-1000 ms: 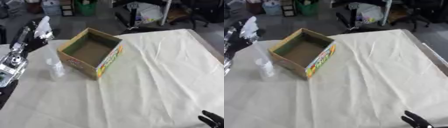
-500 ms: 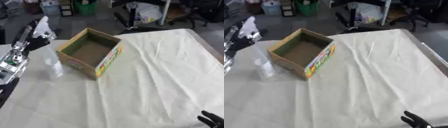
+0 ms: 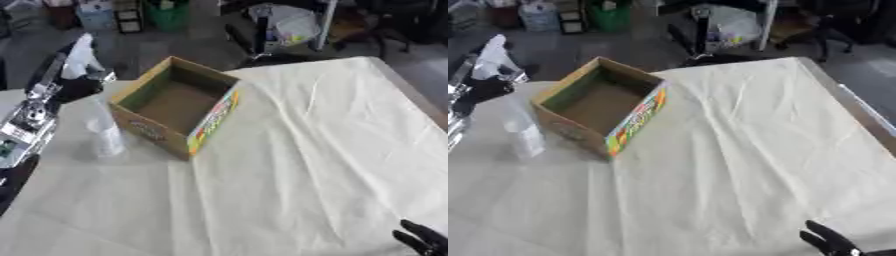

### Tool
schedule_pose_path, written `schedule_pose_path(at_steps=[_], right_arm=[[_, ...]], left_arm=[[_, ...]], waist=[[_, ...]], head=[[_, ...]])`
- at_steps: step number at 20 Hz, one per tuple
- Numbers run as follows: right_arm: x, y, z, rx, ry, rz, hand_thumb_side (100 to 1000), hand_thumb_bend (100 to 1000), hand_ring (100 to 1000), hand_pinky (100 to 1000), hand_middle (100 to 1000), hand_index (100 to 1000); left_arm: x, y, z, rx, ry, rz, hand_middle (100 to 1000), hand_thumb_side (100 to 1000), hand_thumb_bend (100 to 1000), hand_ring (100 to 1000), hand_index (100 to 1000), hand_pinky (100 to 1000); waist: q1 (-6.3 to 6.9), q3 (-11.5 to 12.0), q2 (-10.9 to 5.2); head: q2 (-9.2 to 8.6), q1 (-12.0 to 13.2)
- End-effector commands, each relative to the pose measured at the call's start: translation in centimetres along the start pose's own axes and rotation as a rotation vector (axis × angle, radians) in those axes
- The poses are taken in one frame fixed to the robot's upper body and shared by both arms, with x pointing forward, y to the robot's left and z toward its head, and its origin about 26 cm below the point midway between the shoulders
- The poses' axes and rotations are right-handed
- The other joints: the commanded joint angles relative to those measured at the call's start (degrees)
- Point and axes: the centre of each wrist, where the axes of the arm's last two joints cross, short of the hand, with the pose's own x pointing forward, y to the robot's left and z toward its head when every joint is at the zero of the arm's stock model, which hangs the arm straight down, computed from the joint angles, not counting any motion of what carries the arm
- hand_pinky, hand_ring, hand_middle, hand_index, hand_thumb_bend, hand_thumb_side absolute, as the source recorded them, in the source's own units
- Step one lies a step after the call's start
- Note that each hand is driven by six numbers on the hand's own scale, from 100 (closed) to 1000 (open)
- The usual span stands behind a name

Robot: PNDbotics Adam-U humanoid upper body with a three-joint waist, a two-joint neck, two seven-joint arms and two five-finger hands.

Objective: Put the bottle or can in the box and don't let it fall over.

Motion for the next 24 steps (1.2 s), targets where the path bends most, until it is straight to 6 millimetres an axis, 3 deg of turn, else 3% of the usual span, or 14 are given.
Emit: schedule_pose_path(at_steps=[1, 5, 11, 12, 13, 16, 19, 24], right_arm=[[0.3, -0.2, -0.2, 0.020, -0.004, 0.018, 470, 100, 1000, 748, 1000, 1000], [0.3, -0.2, -0.2, 0.020, -0.004, 0.017, 470, 100, 1000, 748, 1000, 1000], [0.3, -0.1, -0.2, 0.019, -0.004, 0.016, 470, 100, 1000, 748, 1000, 1000], [0.3, -0.1, -0.2, 0.019, -0.004, 0.016, 470, 100, 1000, 748, 1000, 1000], [0.3, -0.1, -0.2, 0.019, -0.004, 0.016, 470, 100, 1000, 748, 1000, 1000], [0.2, -0.1, -0.2, 0.019, -0.004, 0.016, 470, 100, 1000, 748, 1000, 1000], [0.3, -0.1, -0.2, 0.019, -0.005, 0.017, 470, 100, 1000, 748, 1000, 1000], [0.3, -0.1, -0.1, 0.018, -0.005, 0.019, 470, 100, 1000, 748, 1000, 1000]], left_arm=[[1.1, 1.4, -0.5, 0.020, -0.026, -0.024, 530, 269, 495, 893, 829, 846], [1.0, 1.3, -0.5, 0.031, -0.021, -0.011, 482, 110, 365, 857, 785, 827], [1.2, 1.2, -0.6, 0.064, -0.022, 0.032, 307, 100, 132, 721, 647, 778], [1.3, 1.2, -0.6, 0.070, -0.024, 0.040, 307, 100, 132, 721, 647, 778], [1.4, 1.2, -0.6, 0.078, -0.027, 0.047, 215, 100, 100, 631, 566, 756], [1.6, 1.2, -0.6, 0.103, -0.033, 0.069, 100, 100, 100, 528, 476, 726], [2.1, 1.3, -0.5, 0.122, -0.048, 0.090, 100, 100, 100, 445, 418, 695], [4.0, 2.1, -0.1, 0.124, -0.130, 0.119, 100, 100, 100, 412, 405, 678]], waist=[[0.01, -0.08, -0.33], [0.00, -0.09, -0.33], [-0.07, -0.09, -0.29], [-0.07, -0.09, -0.28], [-0.09, -0.09, -0.27], [-0.12, -0.08, -0.25], [-0.13, -0.01, -0.27], [-0.11, 0.15, -0.33]], head=[[-0.90, -0.12], [-0.95, -0.22], [-1.08, -0.55], [-1.09, -0.57], [-1.10, -0.57], [-1.17, -0.66], [-1.22, -0.77], [-1.21, -0.82]])
